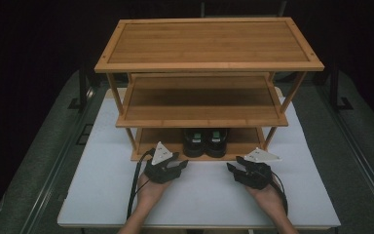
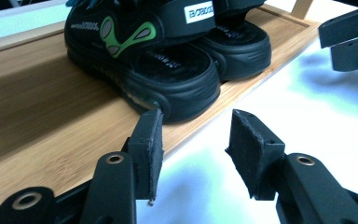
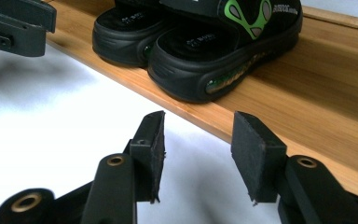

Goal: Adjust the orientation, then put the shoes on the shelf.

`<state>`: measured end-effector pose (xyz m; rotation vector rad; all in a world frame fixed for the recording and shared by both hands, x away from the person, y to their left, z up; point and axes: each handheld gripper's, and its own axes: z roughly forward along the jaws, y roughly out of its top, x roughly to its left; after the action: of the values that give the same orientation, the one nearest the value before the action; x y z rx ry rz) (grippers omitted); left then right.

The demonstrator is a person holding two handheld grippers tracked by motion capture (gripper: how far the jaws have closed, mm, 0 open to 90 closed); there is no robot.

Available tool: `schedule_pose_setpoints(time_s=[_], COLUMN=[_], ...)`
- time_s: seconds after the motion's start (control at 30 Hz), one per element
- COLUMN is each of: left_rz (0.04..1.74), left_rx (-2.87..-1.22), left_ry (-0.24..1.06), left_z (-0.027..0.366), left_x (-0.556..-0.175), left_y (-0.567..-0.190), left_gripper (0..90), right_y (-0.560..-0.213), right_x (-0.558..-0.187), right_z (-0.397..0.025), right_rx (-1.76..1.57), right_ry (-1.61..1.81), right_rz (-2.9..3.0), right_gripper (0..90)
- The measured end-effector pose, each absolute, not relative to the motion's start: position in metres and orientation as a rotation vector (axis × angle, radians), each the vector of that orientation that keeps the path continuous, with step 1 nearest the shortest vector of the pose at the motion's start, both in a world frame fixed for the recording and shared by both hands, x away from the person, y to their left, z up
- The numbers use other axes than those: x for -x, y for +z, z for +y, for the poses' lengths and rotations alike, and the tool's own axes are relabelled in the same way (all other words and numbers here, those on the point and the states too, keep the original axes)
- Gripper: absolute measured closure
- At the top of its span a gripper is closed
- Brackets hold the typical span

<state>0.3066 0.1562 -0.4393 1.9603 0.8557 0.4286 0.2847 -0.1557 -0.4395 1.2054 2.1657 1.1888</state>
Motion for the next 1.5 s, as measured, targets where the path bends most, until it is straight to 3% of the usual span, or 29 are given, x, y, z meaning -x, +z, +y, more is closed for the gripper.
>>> schedule_pose_setpoints(time_s=[0.4, 0.83, 1.5], left_rz=[0.853, 0.842, 0.815], left_rx=[-1.954, -1.947, -1.984], left_ry=[0.42, 0.42, 0.43], left_z=[0.166, 0.175, 0.192], left_x=[-0.3, -0.289, -0.278], left_y=[-0.437, -0.431, -0.43], left_gripper=[49.5, 38.2, 34.3], right_y=[-0.441, -0.442, -0.444], right_x=[-0.277, -0.267, -0.257], right_z=[-0.169, -0.185, -0.203], right_rx=[-1.212, -1.217, -1.247], right_ry=[1.203, 1.211, 1.218], right_rz=[2.183, 2.178, 2.187], right_gripper=[46.7, 43.2, 39.4])
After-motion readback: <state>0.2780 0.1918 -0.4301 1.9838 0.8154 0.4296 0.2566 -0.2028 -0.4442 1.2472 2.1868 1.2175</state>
